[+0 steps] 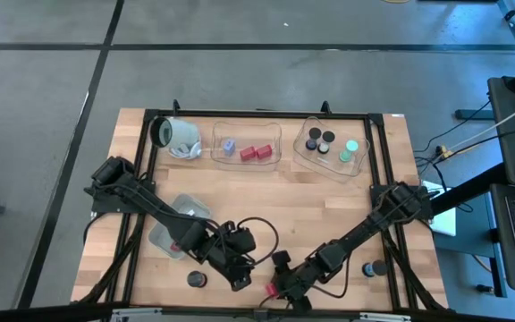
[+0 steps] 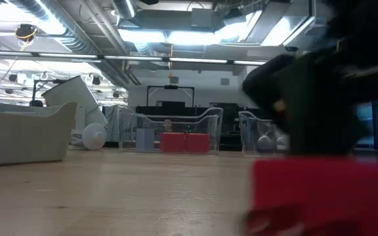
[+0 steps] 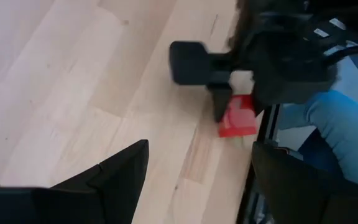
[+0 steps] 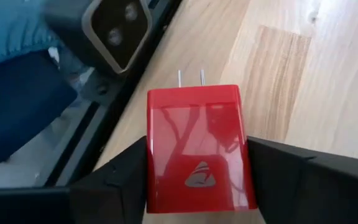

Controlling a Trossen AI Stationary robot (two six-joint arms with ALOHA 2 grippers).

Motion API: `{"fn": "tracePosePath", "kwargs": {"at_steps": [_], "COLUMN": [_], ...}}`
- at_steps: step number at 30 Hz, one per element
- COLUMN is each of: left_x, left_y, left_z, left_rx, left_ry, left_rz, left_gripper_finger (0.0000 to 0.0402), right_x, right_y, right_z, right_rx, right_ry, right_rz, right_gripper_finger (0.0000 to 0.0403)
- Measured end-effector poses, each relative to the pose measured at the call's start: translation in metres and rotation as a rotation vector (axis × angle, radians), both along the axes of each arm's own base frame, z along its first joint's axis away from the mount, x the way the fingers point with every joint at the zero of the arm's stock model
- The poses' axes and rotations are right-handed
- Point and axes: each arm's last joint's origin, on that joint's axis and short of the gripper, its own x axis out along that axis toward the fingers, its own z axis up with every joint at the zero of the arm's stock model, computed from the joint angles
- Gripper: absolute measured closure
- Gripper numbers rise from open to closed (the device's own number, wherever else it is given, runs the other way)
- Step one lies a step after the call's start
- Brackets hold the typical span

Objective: Pick & Place Office items
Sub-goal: Put the red charger adapter into the left transparent bin

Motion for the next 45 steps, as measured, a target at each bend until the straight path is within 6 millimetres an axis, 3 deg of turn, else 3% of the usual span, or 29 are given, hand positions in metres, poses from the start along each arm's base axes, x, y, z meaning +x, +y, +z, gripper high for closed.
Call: {"fn": "tracePosePath", "kwargs": {"at_steps": [6,12,16,20,29,45], "left_x": [0.005,0.012,0.025,0.041,0.064,0.075], "left_y": [0.008,0.021,0.036,0.054,0.083,0.114], "left_z": [0.0,0.002,0.006,0.013,0.028,0.028], "left_rx": [0.008,0.081,0.061,0.002,-0.144,-0.181], "left_ry": [-0.005,-0.074,-0.138,-0.223,-0.361,-0.371], "left_rz": [0.029,0.164,0.234,0.26,0.233,0.236], "left_gripper_finger": [0.0121,0.0121,0.0121,0.0121,0.0121,0.0121], "right_x": [-0.009,-0.036,-0.056,-0.07,-0.081,-0.08], "right_y": [-0.013,-0.04,-0.062,-0.077,-0.089,-0.094], "right_z": [0.043,0.108,0.144,0.164,0.164,0.167], "right_rx": [-0.07,-0.199,-0.304,-0.376,-0.515,-0.708], "right_ry": [-0.043,-0.105,-0.167,-0.21,-0.163,-0.233], "right_rz": [-0.063,-0.169,-0.276,-0.309,-0.339,-0.328], "right_gripper_finger": [0.0194,0.0194,0.0194,0.0194,0.0194,0.0194]}}
